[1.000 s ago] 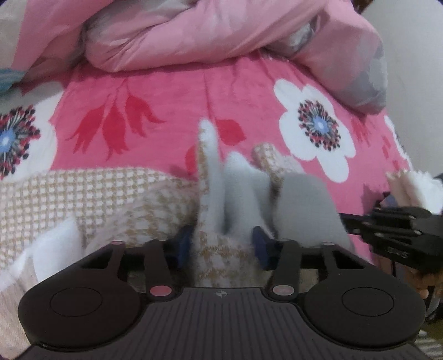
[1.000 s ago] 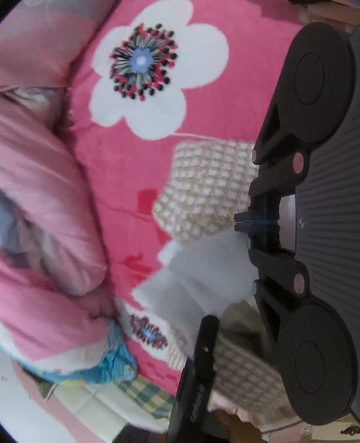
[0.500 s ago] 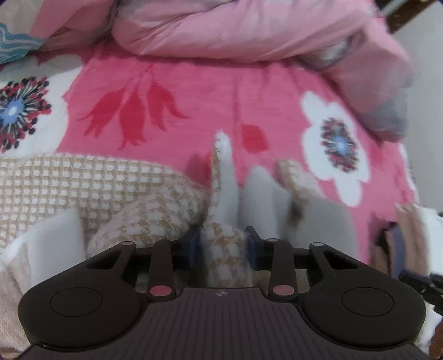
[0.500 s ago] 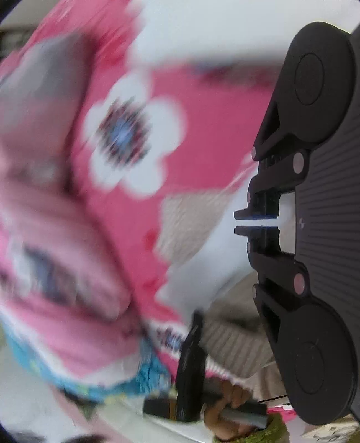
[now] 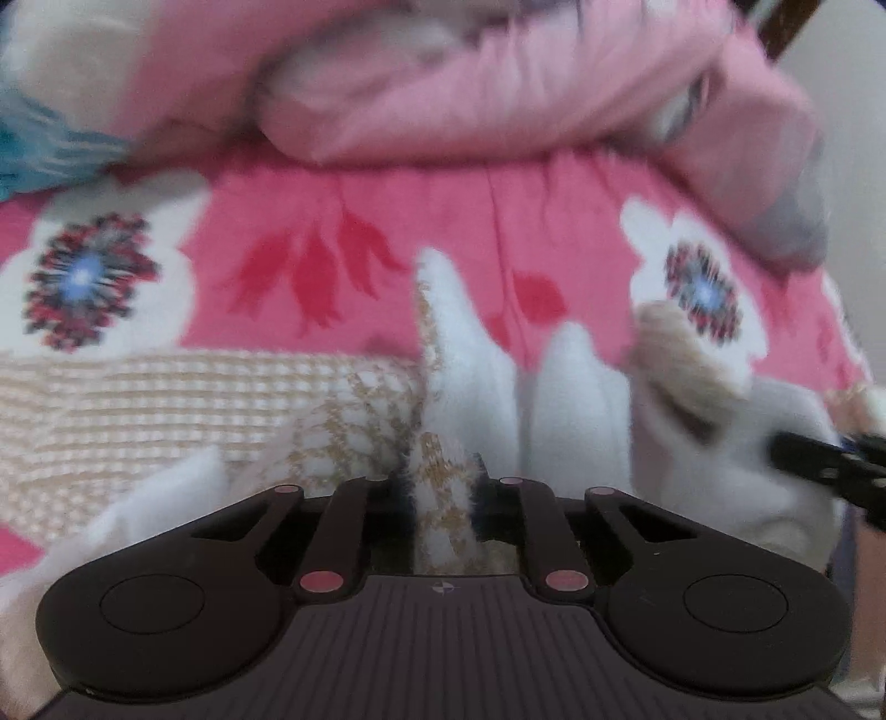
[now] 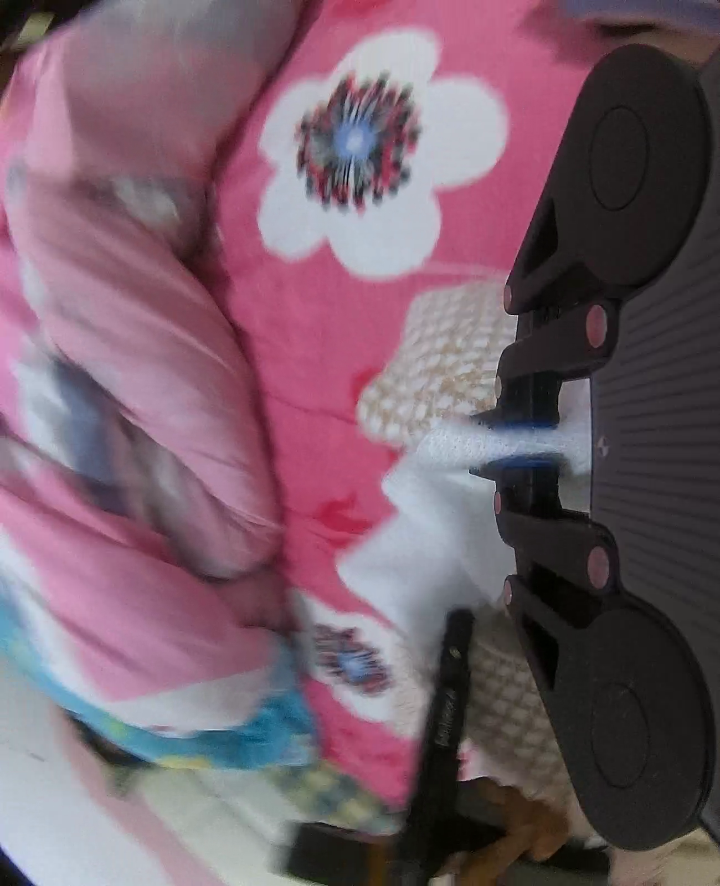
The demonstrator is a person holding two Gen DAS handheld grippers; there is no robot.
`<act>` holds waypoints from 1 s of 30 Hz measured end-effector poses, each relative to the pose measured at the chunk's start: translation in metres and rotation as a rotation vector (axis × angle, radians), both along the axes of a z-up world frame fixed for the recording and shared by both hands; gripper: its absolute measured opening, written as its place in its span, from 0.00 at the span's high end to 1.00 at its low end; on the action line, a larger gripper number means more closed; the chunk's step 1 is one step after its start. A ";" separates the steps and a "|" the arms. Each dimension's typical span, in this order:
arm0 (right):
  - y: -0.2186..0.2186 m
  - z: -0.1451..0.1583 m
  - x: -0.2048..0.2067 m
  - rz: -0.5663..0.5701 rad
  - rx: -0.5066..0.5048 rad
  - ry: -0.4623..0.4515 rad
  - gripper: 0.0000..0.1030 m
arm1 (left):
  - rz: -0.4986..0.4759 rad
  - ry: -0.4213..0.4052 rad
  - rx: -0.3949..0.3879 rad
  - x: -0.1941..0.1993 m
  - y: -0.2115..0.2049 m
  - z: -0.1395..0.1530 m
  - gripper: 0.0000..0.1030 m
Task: Fold clothes
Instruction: 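Lift the cardigan high with both grippers holding its lined edges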
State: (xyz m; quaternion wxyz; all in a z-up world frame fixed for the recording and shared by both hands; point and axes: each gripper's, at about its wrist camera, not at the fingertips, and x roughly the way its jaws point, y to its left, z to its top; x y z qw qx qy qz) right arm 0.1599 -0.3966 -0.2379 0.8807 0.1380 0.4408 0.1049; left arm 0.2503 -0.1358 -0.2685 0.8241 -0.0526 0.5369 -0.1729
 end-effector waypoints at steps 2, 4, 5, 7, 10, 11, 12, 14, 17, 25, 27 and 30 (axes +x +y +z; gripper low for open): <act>-0.014 0.025 -0.029 -0.051 0.070 -0.032 0.90 | 0.041 -0.041 -0.027 -0.010 0.023 0.022 0.88; -0.025 0.046 -0.054 -0.101 0.124 -0.049 0.90 | 0.081 -0.070 -0.059 -0.020 0.049 0.043 0.89; -0.029 0.056 -0.069 -0.130 0.140 -0.055 0.91 | 0.094 -0.084 -0.071 -0.025 0.063 0.054 0.89; -0.040 0.072 -0.101 -0.205 0.163 -0.046 0.91 | 0.114 -0.088 -0.081 -0.037 0.085 0.066 0.89; -0.060 0.068 -0.150 -0.364 0.207 0.026 0.91 | 0.139 -0.080 -0.091 -0.055 0.115 0.076 0.89; -0.066 0.061 -0.165 -0.419 0.220 0.058 0.91 | 0.143 -0.066 -0.091 -0.061 0.122 0.073 0.89; -0.071 0.050 -0.177 -0.464 0.219 0.094 0.91 | 0.148 -0.052 -0.090 -0.068 0.129 0.069 0.89; -0.073 0.019 -0.184 -0.517 0.162 0.207 0.90 | 0.129 -0.005 -0.097 -0.075 0.137 0.054 0.88; -0.070 -0.027 -0.183 -0.567 0.043 0.398 0.86 | 0.104 0.063 -0.074 -0.076 0.136 0.027 0.88; -0.028 -0.008 -0.151 -0.315 -0.177 0.212 0.57 | -0.002 0.016 -0.051 -0.079 0.136 0.019 0.86; -0.026 -0.009 -0.142 -0.261 -0.213 0.187 0.57 | -0.031 0.004 -0.041 -0.080 0.134 0.018 0.86; -0.037 -0.017 -0.125 -0.253 -0.198 0.170 0.57 | -0.061 -0.008 -0.032 -0.081 0.134 0.015 0.86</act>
